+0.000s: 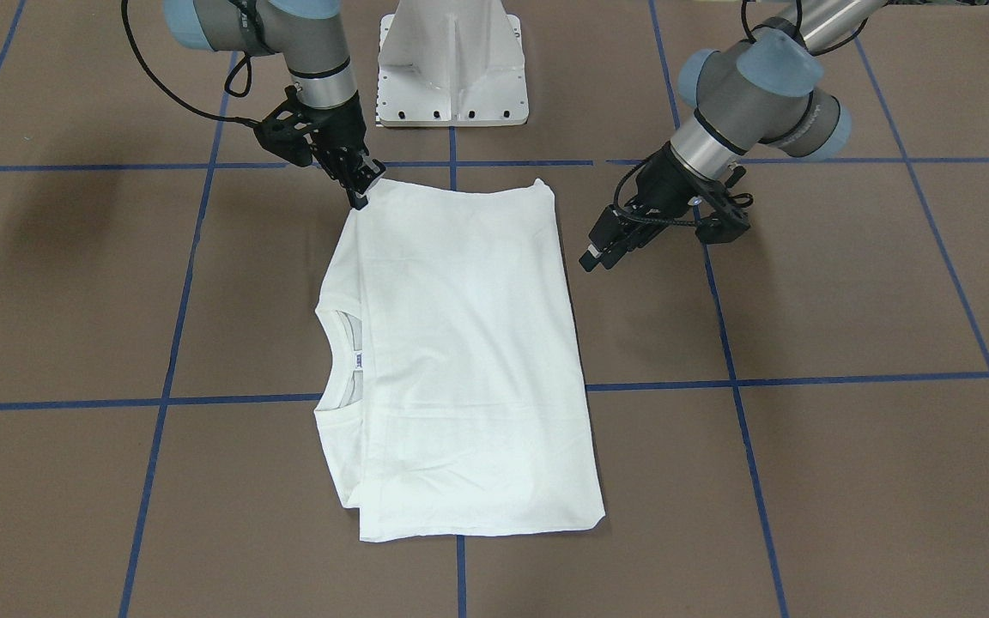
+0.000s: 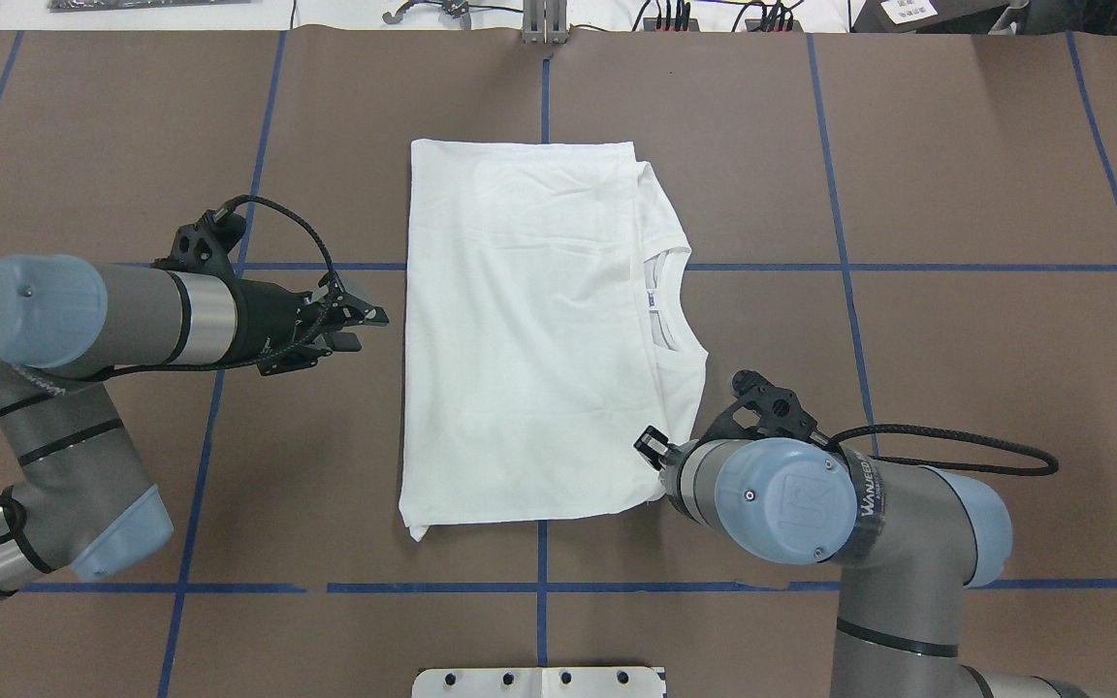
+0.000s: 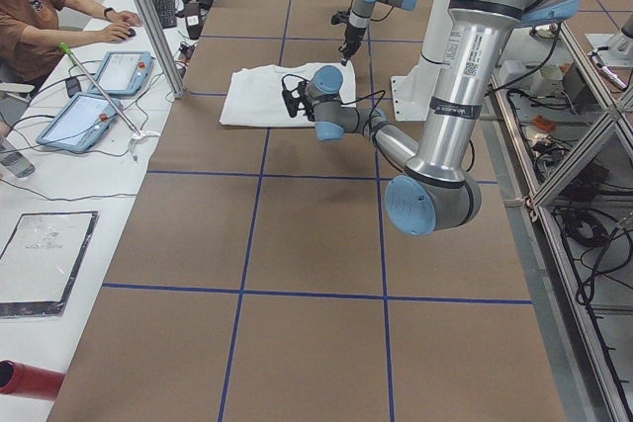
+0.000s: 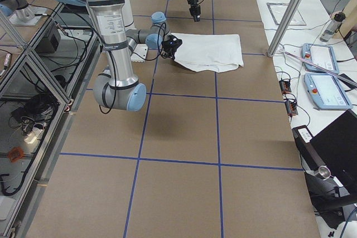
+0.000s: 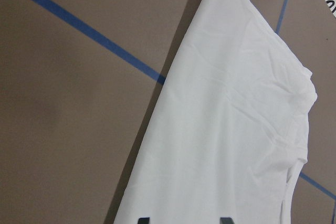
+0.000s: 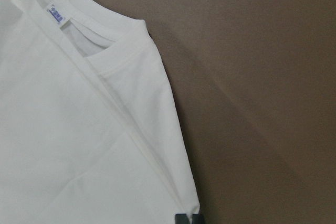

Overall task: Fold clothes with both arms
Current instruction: 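Lower the left gripper to the other near corner and grasp it, then lift the near edge with both grippers and fold it away from the robot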

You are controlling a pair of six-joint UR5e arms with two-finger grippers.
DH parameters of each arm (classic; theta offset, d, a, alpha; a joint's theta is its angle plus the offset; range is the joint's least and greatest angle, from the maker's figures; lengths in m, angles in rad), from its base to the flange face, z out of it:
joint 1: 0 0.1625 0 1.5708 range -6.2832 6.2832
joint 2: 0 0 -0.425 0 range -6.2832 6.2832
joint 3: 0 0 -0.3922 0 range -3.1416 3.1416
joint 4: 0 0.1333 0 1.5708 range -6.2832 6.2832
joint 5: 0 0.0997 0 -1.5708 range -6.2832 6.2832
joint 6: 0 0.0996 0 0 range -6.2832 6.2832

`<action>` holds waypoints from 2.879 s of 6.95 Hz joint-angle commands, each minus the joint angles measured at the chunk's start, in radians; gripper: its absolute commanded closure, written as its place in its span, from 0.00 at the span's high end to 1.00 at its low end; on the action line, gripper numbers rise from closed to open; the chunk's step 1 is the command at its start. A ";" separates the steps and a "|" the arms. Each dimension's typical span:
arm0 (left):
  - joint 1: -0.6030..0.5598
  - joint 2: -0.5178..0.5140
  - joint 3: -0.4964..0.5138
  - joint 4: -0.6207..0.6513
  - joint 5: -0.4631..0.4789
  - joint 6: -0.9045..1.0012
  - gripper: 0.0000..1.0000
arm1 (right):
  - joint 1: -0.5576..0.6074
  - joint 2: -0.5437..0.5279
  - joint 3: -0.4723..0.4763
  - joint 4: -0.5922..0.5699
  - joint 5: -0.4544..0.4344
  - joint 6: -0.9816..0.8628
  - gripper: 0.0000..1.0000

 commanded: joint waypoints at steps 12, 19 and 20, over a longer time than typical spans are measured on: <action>0.337 0.004 -0.127 0.376 0.220 -0.211 0.60 | -0.013 -0.008 0.019 0.002 -0.001 0.001 0.00; 0.367 0.012 -0.200 0.402 0.235 -0.276 0.00 | -0.012 -0.006 0.027 -0.001 -0.001 0.001 0.00; 0.369 0.024 -0.226 0.404 0.235 -0.277 0.00 | -0.012 -0.008 0.035 -0.001 -0.001 0.001 0.00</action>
